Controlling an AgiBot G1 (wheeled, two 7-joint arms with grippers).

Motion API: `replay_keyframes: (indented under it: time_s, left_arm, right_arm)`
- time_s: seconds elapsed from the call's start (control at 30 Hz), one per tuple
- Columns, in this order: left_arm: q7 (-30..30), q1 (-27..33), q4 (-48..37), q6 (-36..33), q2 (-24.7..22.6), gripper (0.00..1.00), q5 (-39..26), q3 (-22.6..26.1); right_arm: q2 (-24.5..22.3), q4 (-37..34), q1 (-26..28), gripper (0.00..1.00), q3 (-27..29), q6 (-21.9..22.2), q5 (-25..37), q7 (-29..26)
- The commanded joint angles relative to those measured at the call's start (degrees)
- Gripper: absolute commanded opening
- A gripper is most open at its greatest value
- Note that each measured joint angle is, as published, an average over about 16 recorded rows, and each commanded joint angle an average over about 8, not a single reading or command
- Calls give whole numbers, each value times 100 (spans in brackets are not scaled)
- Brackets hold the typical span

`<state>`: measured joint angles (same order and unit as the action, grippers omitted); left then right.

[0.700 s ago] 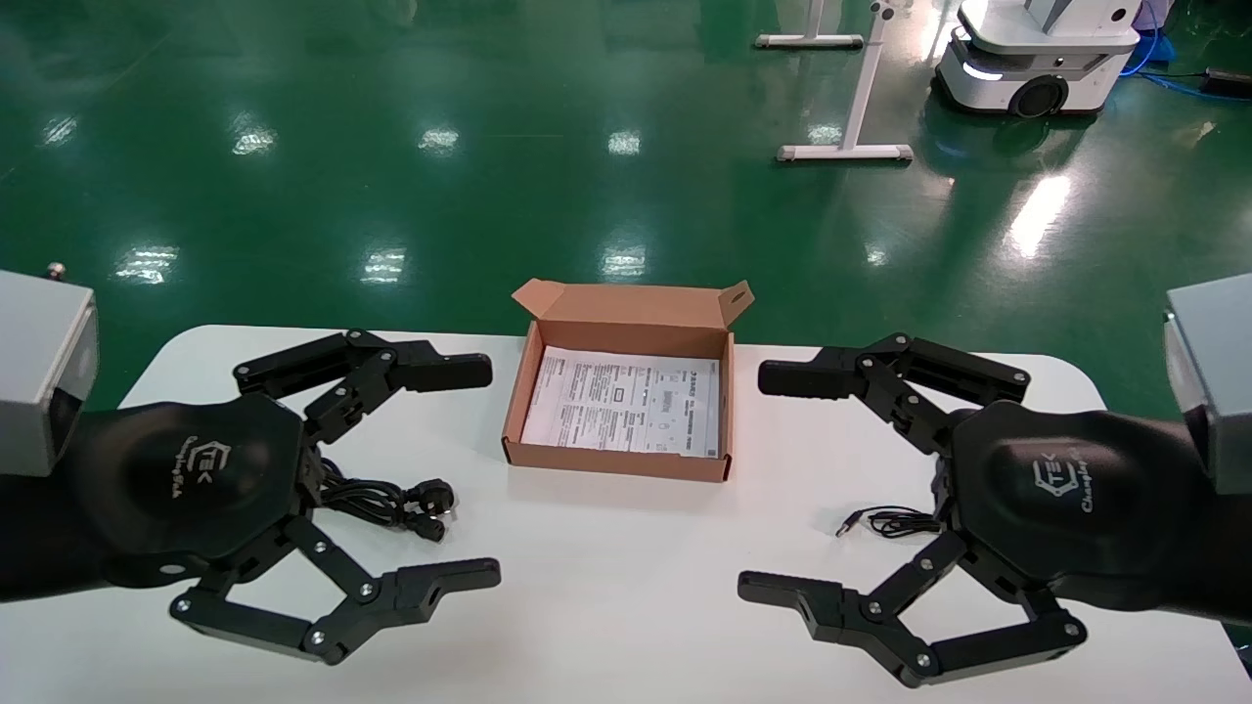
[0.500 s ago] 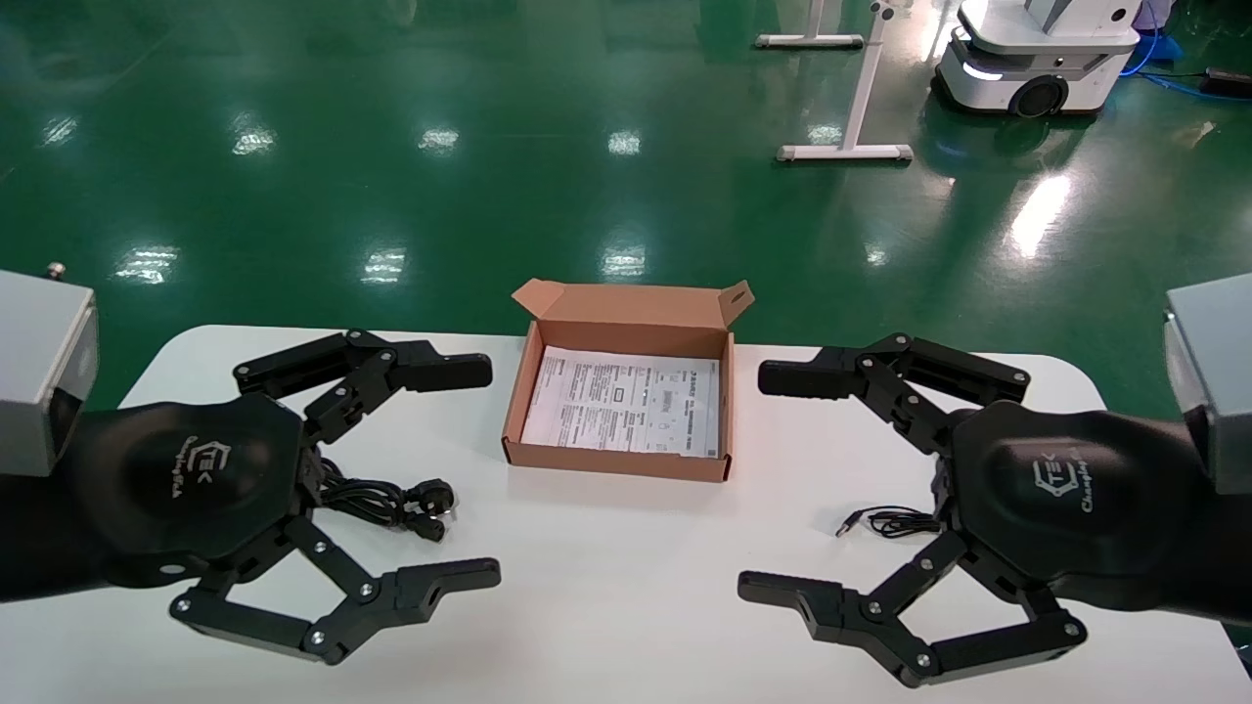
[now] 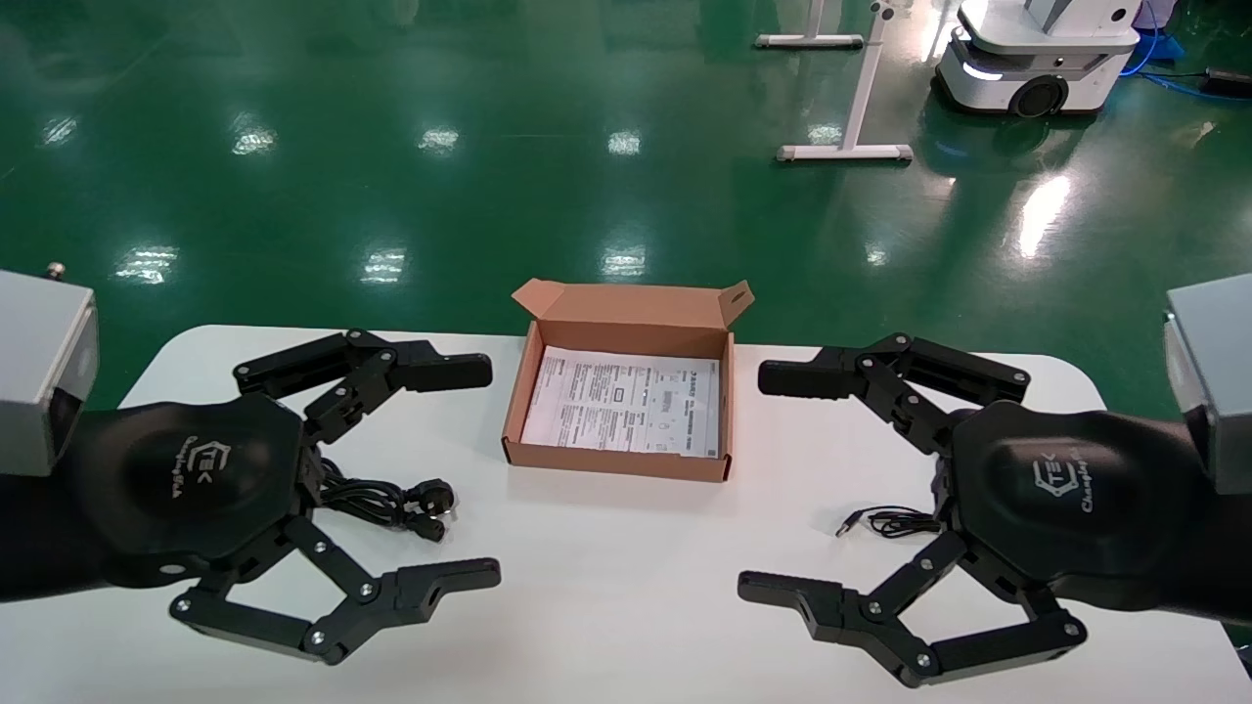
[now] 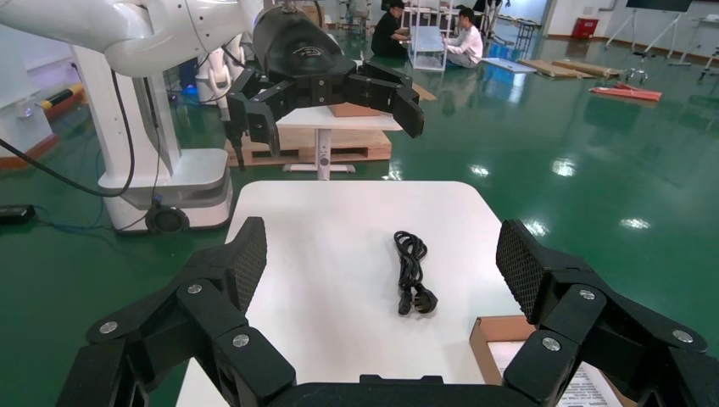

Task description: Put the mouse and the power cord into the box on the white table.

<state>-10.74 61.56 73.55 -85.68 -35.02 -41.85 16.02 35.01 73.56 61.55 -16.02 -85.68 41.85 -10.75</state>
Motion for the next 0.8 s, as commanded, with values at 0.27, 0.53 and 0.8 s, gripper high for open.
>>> replay_keyframes:
  time_s: [0.27, 0.53, 0.8]
  left_arm:
    - [-14, 78, 21, -107, 19, 100, -123, 74]
    - [-103, 1201, -172, -517, 67, 100, -1479, 976]
    - [546, 2516, -985, -527, -293, 100, -3271, 2243]
  right_arm:
    - [-14, -6, 15, 100, -10, -33, 64, 66]
    - [-76, -573, 370, 100, -250, -402, 946, 1081]
    - [-59, -1903, 1104, 100, -920, -386, 2503, 2878]
